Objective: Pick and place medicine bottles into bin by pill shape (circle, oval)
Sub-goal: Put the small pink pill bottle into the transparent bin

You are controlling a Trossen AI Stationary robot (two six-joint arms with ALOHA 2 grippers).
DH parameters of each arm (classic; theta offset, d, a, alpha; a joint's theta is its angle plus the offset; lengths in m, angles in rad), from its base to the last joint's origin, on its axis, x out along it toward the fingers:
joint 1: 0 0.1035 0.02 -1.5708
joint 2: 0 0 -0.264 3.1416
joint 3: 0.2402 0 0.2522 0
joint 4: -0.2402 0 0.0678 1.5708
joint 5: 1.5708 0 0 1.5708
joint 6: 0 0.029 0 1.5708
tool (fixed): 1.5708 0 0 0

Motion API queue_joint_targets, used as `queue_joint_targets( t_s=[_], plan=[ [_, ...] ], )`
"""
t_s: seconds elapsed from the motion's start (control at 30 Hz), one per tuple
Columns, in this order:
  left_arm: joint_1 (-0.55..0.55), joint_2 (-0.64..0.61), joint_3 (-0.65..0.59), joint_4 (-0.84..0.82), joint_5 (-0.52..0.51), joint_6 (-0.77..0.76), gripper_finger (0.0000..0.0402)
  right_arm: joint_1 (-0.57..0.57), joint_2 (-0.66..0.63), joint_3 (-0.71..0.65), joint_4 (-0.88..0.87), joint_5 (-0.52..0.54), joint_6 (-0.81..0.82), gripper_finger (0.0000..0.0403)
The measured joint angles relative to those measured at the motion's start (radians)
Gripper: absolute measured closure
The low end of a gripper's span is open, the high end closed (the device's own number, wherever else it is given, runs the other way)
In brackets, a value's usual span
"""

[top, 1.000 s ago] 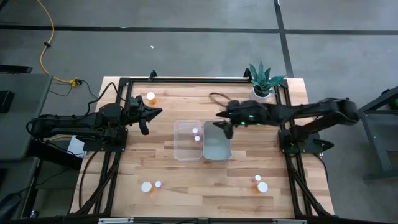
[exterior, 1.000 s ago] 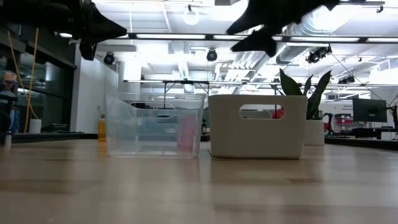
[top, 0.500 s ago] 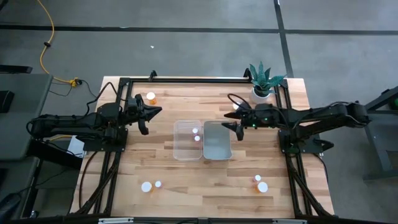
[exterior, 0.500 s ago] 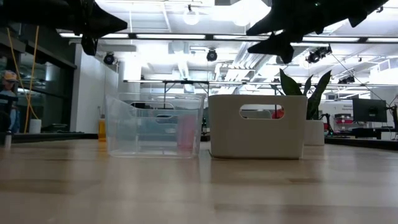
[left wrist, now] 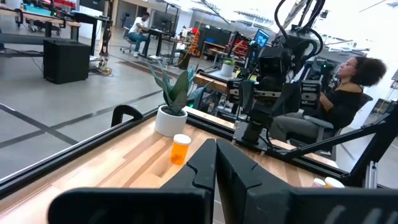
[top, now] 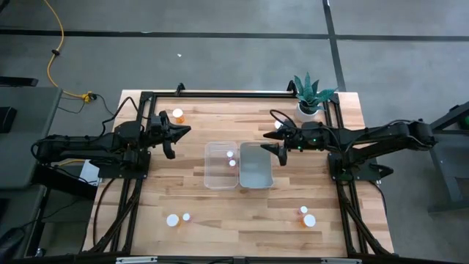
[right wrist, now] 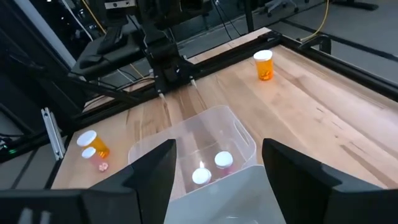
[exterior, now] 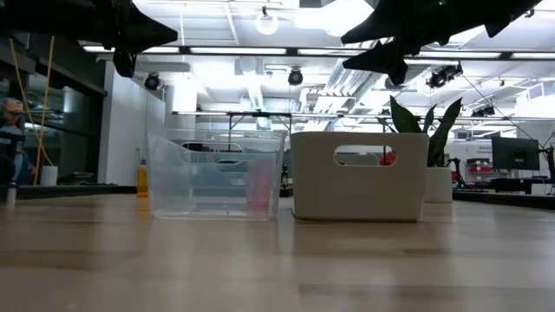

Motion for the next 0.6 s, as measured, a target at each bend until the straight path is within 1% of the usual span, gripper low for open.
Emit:
queue_joint_targets(
  t_s=[0.17,0.47,0.53,0.6],
  plan=[
    [0.000,0.000,0.000,0.000,0.000,-0.001,0.0401,0.000,0.000,0.000,0.011,0.000,-0.060,0.0171],
    [0.000,0.000,0.000,0.000,0.000,-0.003,0.0401,0.000,0.000,0.008,-0.004,0.000,-0.029,0.0171],
    [0.000,0.000,0.000,0.000,0.000,-0.002,0.0401,0.010,0.001,0.051,-0.092,-0.001,0.010,0.0171],
    [0.000,0.000,0.000,0.000,0.000,-0.003,0.0401,0.038,0.002,0.128,-0.279,0.000,0.039,0.0171]
  ],
)
